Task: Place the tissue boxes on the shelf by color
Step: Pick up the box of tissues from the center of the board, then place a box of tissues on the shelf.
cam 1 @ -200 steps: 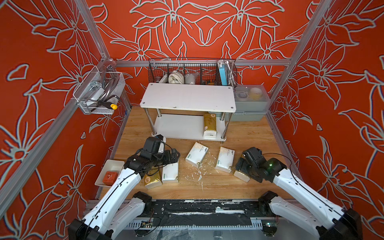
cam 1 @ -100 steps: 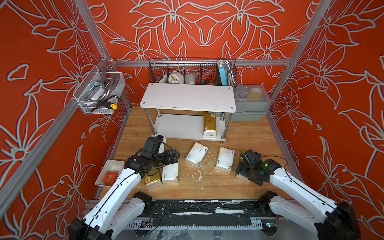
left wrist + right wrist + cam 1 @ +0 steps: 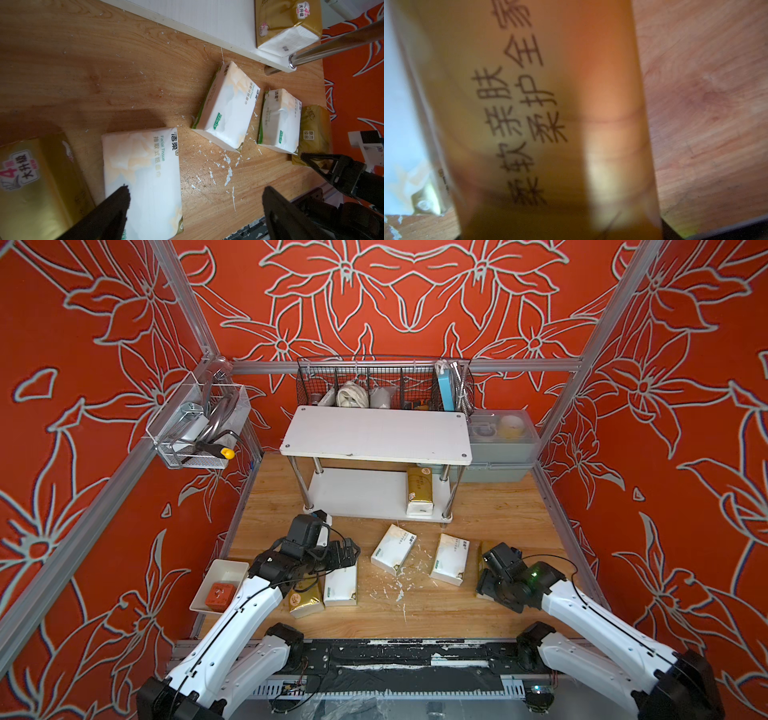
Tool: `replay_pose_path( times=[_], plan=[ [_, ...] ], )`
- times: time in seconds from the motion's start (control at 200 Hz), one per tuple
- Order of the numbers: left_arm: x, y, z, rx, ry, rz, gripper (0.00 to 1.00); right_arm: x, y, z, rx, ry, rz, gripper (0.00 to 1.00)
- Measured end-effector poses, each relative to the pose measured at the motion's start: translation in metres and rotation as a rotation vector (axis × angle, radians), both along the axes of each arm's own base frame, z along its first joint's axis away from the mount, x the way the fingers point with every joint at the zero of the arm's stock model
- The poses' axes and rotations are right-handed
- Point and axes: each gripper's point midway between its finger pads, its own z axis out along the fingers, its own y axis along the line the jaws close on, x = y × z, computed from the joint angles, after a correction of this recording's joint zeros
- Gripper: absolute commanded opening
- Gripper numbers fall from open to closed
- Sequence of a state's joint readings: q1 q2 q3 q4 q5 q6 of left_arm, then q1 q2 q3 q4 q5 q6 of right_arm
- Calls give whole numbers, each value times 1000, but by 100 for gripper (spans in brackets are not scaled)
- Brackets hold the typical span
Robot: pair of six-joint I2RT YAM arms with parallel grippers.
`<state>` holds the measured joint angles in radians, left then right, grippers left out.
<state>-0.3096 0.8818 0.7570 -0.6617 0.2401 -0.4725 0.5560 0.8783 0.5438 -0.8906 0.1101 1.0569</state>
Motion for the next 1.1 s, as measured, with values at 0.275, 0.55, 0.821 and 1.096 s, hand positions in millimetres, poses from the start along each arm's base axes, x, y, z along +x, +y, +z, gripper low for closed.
replay_pose_path(
  times=[0.275,0.55,0.821,1.096],
  plan=[
    [1,3,-1,22,-5,4,98,6,8,49,74,-94,35,68],
    [8,6,4,54,-22,7,98,17,33,89,174,-131,105,67],
    [18,9,8,91,-35,14,98,21,74,111,231,-148,227,67],
    [34,20,22,118,-68,57,98,21,141,107,239,-126,396,68]
  ],
)
